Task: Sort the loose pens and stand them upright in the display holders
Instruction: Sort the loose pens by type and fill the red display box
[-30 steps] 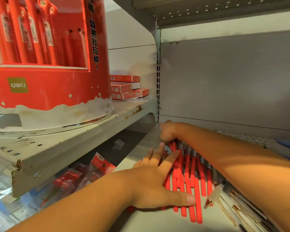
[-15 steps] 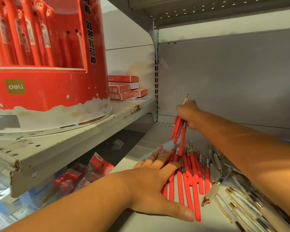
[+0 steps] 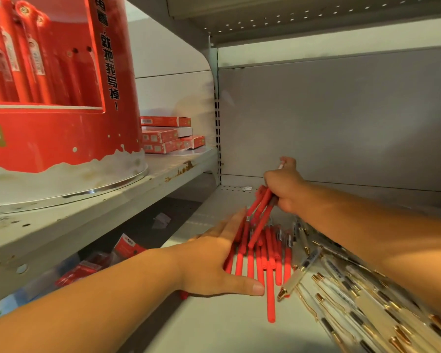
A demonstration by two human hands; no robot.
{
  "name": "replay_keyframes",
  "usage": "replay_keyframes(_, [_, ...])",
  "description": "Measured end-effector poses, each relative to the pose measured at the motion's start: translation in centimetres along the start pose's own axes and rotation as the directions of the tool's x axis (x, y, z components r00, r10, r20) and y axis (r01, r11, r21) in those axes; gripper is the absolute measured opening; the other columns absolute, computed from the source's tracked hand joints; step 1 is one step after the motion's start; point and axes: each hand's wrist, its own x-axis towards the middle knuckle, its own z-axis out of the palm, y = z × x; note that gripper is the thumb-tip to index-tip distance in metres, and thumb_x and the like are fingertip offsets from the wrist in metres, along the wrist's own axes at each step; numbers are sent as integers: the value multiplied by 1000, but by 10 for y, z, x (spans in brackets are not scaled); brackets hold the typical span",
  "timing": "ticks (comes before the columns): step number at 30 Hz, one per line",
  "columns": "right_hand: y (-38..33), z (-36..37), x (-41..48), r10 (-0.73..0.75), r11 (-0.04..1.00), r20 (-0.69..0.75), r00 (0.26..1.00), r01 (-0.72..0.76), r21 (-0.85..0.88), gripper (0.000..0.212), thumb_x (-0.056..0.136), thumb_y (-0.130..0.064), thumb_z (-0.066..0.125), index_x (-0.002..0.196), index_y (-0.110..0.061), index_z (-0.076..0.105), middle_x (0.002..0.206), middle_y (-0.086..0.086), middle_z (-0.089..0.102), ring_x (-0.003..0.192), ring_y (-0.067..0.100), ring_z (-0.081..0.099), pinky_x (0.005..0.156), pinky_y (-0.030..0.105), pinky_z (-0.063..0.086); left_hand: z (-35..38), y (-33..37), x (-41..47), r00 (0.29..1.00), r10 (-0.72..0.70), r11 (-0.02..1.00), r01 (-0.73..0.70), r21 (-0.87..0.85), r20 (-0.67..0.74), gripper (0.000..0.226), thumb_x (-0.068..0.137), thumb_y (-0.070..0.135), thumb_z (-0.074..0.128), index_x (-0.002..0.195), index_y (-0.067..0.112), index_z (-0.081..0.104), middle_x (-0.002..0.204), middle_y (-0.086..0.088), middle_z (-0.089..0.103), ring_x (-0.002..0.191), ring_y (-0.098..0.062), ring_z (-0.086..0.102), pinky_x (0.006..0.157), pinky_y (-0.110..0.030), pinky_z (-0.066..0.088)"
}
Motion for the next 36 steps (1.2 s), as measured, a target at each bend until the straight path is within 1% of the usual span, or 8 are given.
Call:
replay_keyframes(5, [21, 12, -23, -43, 988, 1, 999, 42, -147, 37, 83, 12, 46, 113, -8, 47, 66, 12, 52, 32, 11, 54, 37, 18, 42, 7, -2, 1, 993, 61, 998, -63, -20, -96, 117, 64, 83, 65, 128, 69, -32, 164, 13, 0, 151, -12, 6, 121, -47, 20])
replay_keyframes(9, [25, 15, -31, -38, 956, 94, 995, 64, -287, 16, 72, 10, 56, 66, -4, 60, 60, 13, 57, 62, 26, 57, 62, 34, 44, 8, -4, -1, 994, 69, 997, -64, 53, -89, 116, 67, 86, 58, 141, 58, -27, 163, 15, -14, 150, -8, -11, 122, -52, 14])
replay_keyframes(11, [19, 12, -34, -64, 903, 165, 984, 128, -411, 5, 76, -3, 65, 79, -1, 68, 72, 14, 59, 71, 25, 55, 67, 33, 43, 8, -4, -1, 997, 57, 996, -52, 79, -56, 110, 70, 86, 54, 139, 60, -26, 163, 15, -16, 152, -17, -1, 121, -53, 17])
replay_keyframes(15, [8, -1, -35, -87, 693, 374, 923, 326, -643, 31, 89, -25, 63, 110, -3, 70, 105, 12, 69, 93, 22, 62, 76, 32, 45, 8, -6, 0, 999, 31, 990, -27, 140, -27, 105, 70, 90, 47, 145, 55, -18, 163, 16, -16, 152, -20, 3, 120, -56, 19])
replay_keyframes(20, [10, -17, -28, 6, 542, 536, 844, 448, -711, 50, 102, -51, 38, 146, -27, 43, 152, -1, 42, 127, 6, 40, 94, 21, 33, 9, -5, 1, 999, 26, 984, -22, 176, -24, 100, 72, 89, 45, 148, 51, -8, 162, 20, -13, 152, -21, 7, 119, -55, 21])
replay_keyframes(23, [13, -25, -24, 115, 529, 546, 830, 414, -741, 61, 98, -64, 22, 137, -31, 55, 142, -2, 54, 130, 14, 48, 111, 39, 28, 10, -4, 1, 998, 41, 982, -31, 184, -50, 98, 71, 91, 44, 147, 54, -7, 162, 20, -5, 150, -23, 16, 119, -51, 25])
replay_keyframes(27, [11, -26, -29, 140, 559, 563, 815, 404, -724, 66, 97, -67, 18, 108, -31, 72, 114, -7, 68, 110, 7, 59, 107, 38, 36, 10, -5, 2, 989, 84, 975, -57, 213, -123, 99, 67, 94, 43, 145, 56, -6, 161, 21, 3, 145, -23, 27, 114, -43, 31])
replay_keyframes(36, [7, -26, -50, 145, 586, 638, 756, 453, -672, 57, 100, -60, 21, 132, -30, 58, 135, -1, 59, 119, 10, 54, 106, 31, 37, 6, -2, 2, 990, 81, 968, -52, 245, -111, 92, 70, 93, 41, 142, 62, -7, 161, 17, 10, 136, -26, 43, 107, -42, 42])
